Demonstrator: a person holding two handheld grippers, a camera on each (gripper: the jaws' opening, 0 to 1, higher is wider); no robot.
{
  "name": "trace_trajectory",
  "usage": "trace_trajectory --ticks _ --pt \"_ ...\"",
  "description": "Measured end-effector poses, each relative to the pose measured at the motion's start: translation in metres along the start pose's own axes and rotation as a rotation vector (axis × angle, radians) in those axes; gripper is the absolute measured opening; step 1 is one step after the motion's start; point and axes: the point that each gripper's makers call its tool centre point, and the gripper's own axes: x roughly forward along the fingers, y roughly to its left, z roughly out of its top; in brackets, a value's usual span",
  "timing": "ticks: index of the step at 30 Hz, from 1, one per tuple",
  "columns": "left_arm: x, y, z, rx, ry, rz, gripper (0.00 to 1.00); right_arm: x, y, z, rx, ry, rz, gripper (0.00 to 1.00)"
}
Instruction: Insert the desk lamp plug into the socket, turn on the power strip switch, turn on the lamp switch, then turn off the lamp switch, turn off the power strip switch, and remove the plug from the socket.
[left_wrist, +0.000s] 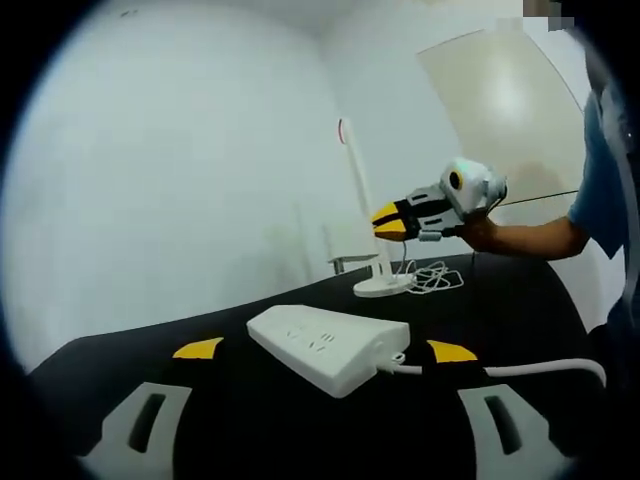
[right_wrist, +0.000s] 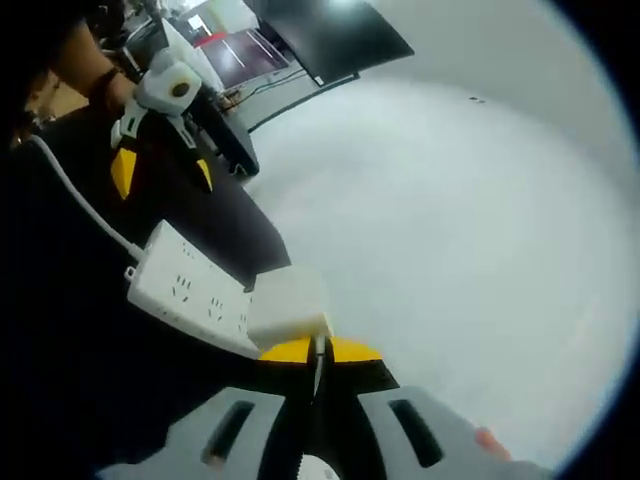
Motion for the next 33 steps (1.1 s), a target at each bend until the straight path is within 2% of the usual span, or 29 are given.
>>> trace_trajectory --ticks 7,10,22,26,33 --pt "0.001 0.001 -0.004 0.0 0.008 -0.012 0.77 0.0 0.01 0.001 0.02 -0.033 -0.033 0.06" --pt "0.002 0.002 -0.004 0.002 0.009 -0.01 0.77 0.0 0.017 0.004 0.018 -0.045 -0.011 0.07" --pt "0.003 0.0 -0.007 0.016 0.026 -0.001 0.77 -0.004 0.023 0.016 0.016 -0.08 -0.017 0.07" --pt "0.002 0.001 -0.008 0.018 0.03 0.001 0.77 -0.001 0.028 0.023 -0.001 -0.098 -0.012 0.07" --pt "0.002 0.003 -0.008 0.018 0.028 0.002 0.77 0.006 0.049 0.034 -0.053 -0.118 0.036 0.07"
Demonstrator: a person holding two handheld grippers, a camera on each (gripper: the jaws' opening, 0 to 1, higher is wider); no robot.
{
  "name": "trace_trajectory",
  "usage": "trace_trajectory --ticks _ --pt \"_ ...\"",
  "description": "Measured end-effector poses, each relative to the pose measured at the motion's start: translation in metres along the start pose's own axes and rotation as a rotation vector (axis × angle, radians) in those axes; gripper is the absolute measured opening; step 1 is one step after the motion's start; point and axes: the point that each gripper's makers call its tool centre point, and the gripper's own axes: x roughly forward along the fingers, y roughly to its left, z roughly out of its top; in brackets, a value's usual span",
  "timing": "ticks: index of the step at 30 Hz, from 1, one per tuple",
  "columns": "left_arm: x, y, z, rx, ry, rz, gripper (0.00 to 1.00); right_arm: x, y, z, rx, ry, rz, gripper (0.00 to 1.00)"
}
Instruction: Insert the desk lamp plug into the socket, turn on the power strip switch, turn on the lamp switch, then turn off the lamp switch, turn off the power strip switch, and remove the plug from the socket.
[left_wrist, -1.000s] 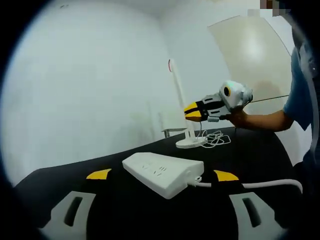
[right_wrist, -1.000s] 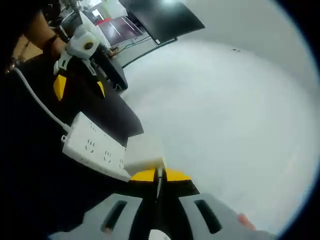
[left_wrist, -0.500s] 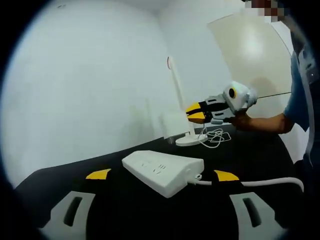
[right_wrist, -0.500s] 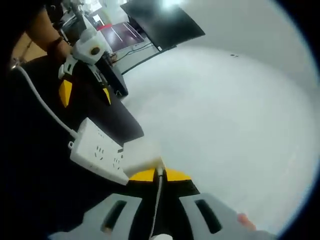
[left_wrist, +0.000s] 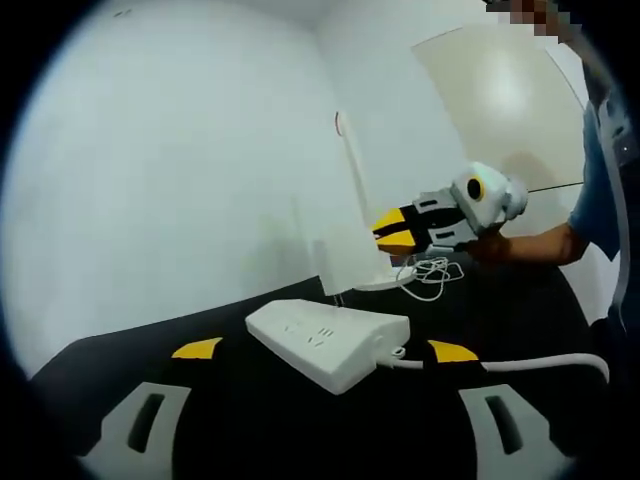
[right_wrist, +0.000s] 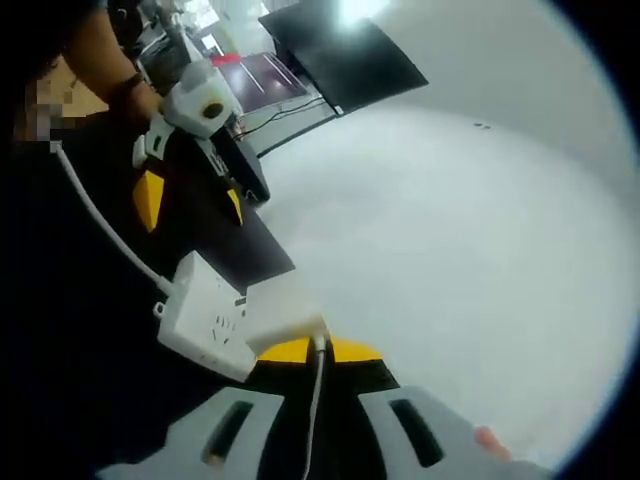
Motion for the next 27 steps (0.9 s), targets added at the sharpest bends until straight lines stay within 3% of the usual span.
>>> trace_trajectory --ticks 14,27 --pt "0.0 0.0 0.001 0.0 0.0 0.001 0.76 -0.002 0.008 -0.009 -0.02 -0.002 0.034 0.07" --pt "0.001 0.004 -0.002 0.002 0.007 0.006 0.76 -0.006 0.013 -0.02 -0.109 0.016 0.088 0.07"
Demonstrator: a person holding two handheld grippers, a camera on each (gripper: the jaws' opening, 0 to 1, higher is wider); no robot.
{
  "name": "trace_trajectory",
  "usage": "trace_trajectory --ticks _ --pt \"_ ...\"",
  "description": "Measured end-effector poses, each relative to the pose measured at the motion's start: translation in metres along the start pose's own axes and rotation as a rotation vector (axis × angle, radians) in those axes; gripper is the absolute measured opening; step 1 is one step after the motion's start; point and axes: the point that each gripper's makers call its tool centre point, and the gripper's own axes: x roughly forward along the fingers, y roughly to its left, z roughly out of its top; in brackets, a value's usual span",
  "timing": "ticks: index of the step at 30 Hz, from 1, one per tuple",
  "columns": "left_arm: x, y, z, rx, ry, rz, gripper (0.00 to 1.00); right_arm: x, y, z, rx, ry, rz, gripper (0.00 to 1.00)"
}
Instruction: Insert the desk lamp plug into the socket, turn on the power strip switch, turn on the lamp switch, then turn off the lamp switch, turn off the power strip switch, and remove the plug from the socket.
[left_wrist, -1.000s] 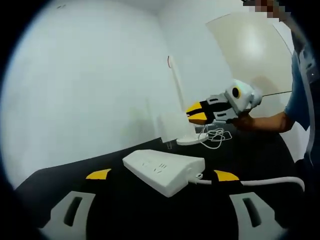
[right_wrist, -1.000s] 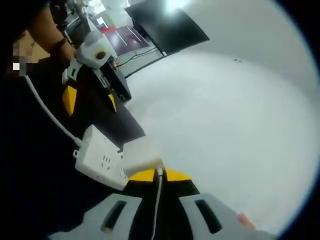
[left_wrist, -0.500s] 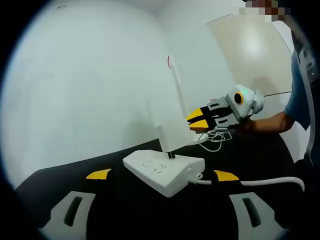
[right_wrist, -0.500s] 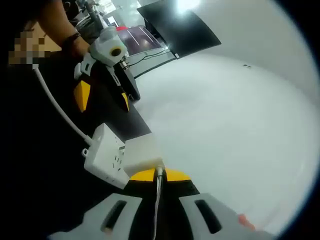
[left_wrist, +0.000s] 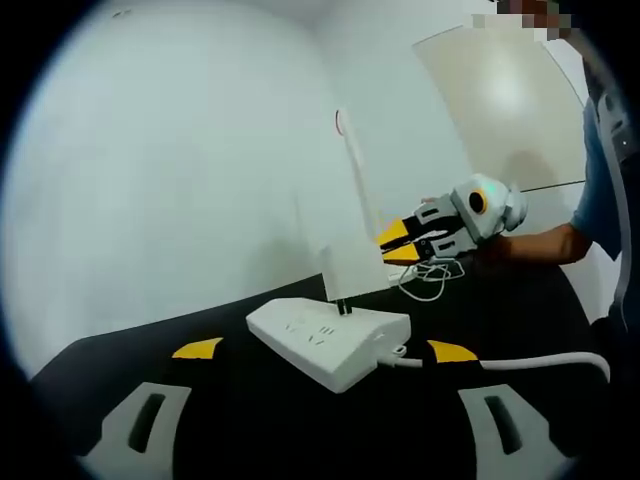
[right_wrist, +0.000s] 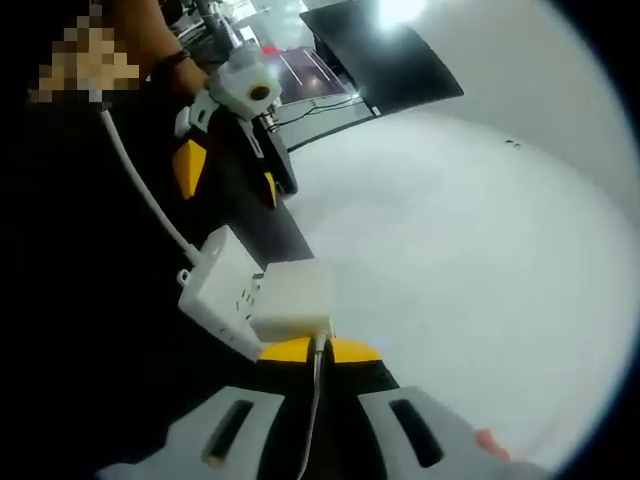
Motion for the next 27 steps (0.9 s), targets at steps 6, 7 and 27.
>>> trace_trajectory --ticks 6,7,27 --pt "0.0 0.001 -0.001 0.002 0.0 0.001 0.76 -0.003 0.001 -0.008 -0.061 0.029 0.008 0.07" --pt "0.0 0.001 -0.001 0.002 0.0 0.001 0.76 -0.002 0.002 -0.008 -0.068 0.033 0.01 0.07" --pt "-0.001 -0.004 0.001 0.008 -0.004 -0.005 0.76 -0.007 -0.004 0.015 -0.443 0.099 -0.075 0.07"
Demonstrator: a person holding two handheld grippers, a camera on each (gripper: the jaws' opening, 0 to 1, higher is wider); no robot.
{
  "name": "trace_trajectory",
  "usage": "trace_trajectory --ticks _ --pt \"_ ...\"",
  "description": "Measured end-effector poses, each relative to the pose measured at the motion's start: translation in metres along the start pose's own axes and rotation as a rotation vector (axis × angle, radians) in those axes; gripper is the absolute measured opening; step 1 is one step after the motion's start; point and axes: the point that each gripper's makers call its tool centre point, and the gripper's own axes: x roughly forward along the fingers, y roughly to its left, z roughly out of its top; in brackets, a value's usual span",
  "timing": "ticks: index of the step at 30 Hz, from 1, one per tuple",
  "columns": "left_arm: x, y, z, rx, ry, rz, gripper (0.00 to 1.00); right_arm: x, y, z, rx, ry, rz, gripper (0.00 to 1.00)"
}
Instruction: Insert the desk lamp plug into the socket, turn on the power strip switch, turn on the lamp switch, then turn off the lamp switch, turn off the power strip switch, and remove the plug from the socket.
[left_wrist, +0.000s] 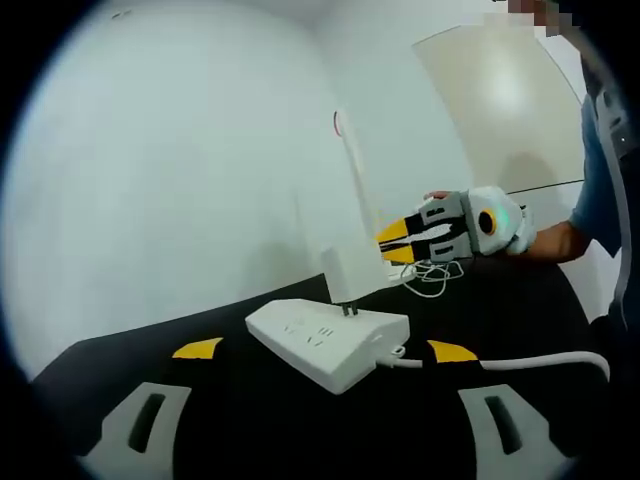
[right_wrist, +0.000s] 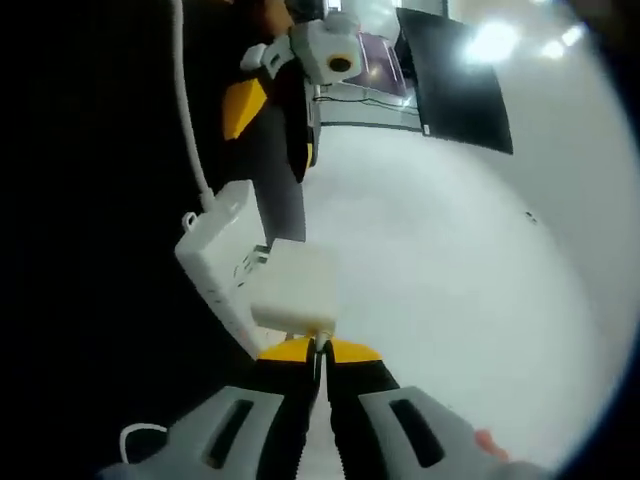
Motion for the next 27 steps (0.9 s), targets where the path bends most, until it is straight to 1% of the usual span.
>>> trace_trajectory --ticks 2,4,7,12,19,23,27 --pt "0.0 -0.001 0.0 0.0 -0.001 0.0 0.76 0.0 0.0 0.0 -0.011 0.0 0.0 0.07" --pt "0.0 0.0 0.0 0.001 -0.002 -0.001 0.76 -0.001 -0.001 0.001 -0.044 -0.004 -0.004 0.07" --pt "0.0 0.0 0.0 0.002 -0.002 -0.002 0.76 -0.002 0.0 0.0 -0.042 -0.008 -0.002 0.07" --pt "0.0 0.0 0.001 0.0 -0.007 -0.002 0.76 -0.005 0.002 -0.005 -0.067 0.017 0.003 0.07" --pt "0.0 0.0 0.001 0.0 -0.009 -0.004 0.76 -0.009 0.003 -0.001 -0.106 0.026 0.002 0.07" --pt "0.0 0.0 0.002 -0.001 -0.011 -0.005 0.76 -0.007 0.006 -0.005 -0.118 0.03 0.005 0.07" --pt "0.0 -0.001 0.003 -0.001 -0.015 -0.007 0.76 -0.003 0.01 -0.014 -0.11 0.046 0.019 0.07"
